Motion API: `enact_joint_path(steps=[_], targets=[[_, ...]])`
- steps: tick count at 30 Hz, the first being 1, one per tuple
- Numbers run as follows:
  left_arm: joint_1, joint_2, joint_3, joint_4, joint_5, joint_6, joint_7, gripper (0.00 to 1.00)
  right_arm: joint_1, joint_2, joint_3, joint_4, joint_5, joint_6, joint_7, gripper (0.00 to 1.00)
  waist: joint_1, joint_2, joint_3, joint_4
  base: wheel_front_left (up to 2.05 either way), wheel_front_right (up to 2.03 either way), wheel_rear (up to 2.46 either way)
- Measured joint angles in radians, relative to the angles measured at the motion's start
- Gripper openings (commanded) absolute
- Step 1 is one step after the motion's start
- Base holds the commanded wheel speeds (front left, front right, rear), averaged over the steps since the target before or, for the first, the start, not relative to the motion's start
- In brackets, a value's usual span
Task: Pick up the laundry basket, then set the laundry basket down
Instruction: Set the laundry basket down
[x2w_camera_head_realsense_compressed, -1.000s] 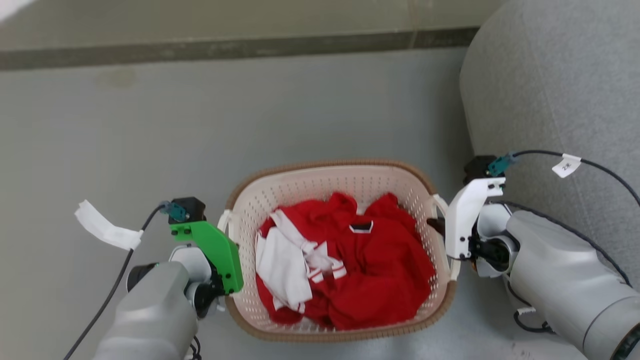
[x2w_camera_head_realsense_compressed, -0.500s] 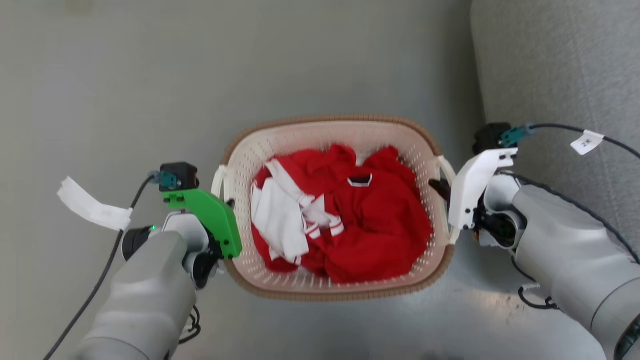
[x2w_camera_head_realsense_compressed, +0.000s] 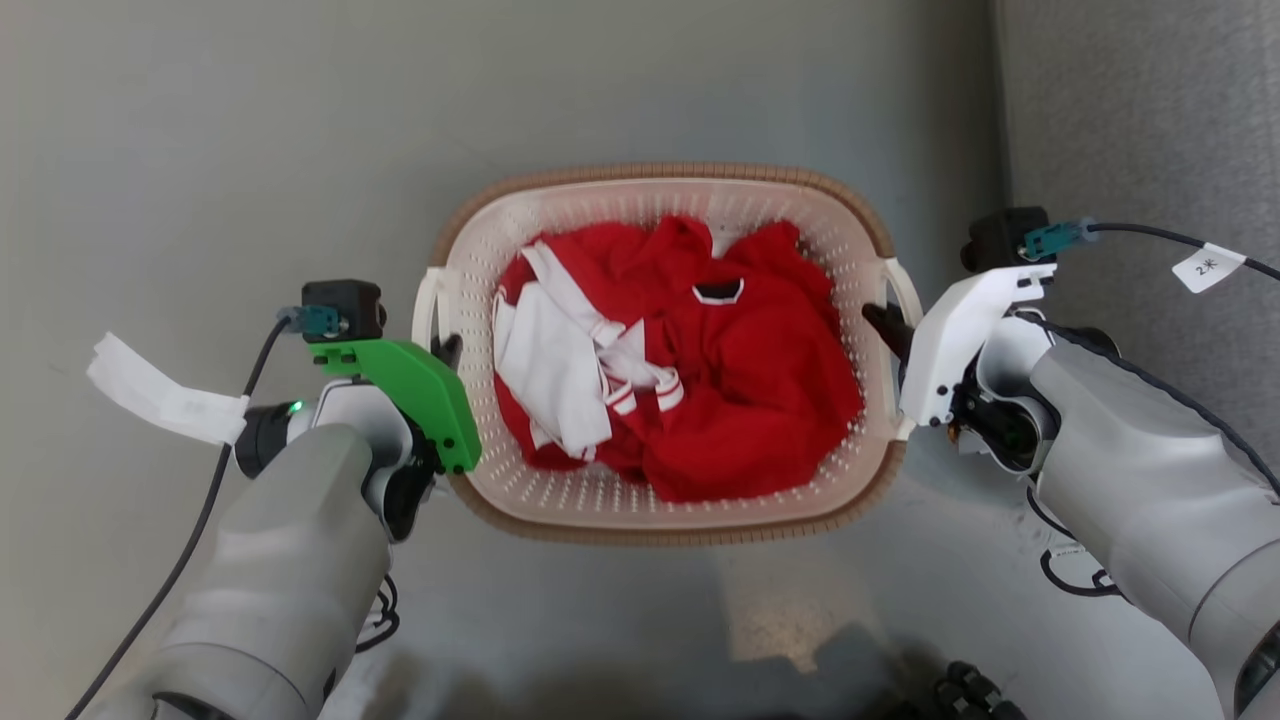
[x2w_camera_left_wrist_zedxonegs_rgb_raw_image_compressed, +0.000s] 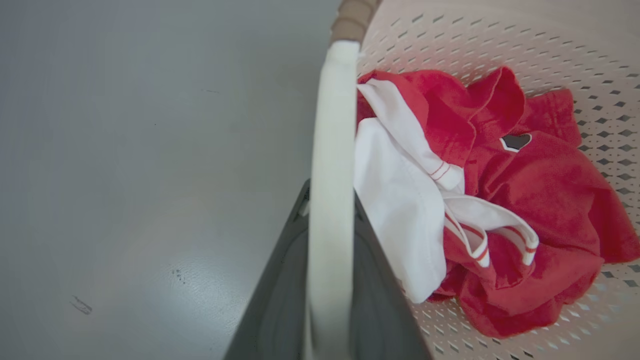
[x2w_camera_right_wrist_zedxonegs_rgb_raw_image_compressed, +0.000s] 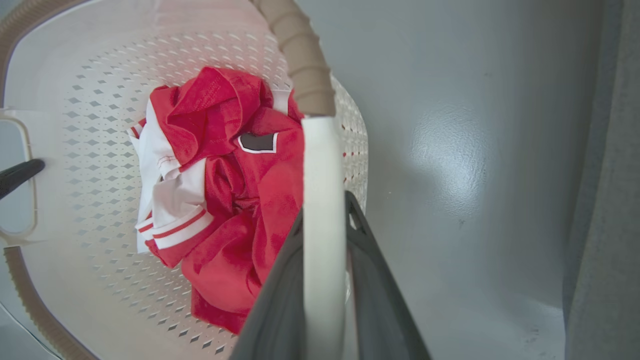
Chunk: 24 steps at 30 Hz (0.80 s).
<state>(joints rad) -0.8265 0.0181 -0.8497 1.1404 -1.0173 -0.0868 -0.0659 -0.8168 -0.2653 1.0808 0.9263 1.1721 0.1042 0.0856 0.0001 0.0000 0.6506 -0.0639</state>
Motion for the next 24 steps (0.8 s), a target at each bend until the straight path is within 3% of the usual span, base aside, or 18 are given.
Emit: enact_joint_path(steps=[15,24], targets=[[-0.021,0.0,-0.008,-0.012,0.002,0.014,-0.115,0.0,-0.016,-0.004,0.004,-0.009,-0.013,0.001,-0.151,0.0,0.0001,0.0,0.123,0.004,0.0,0.0,0.0],[-0.041,0.001,-0.024,-0.013,0.002,0.018,-0.122,0.0,-0.027,-0.004,0.012,-0.005,-0.013,0.001,-0.195,0.0,0.0,0.0,0.179,0.005,0.0,0.0,0.0]])
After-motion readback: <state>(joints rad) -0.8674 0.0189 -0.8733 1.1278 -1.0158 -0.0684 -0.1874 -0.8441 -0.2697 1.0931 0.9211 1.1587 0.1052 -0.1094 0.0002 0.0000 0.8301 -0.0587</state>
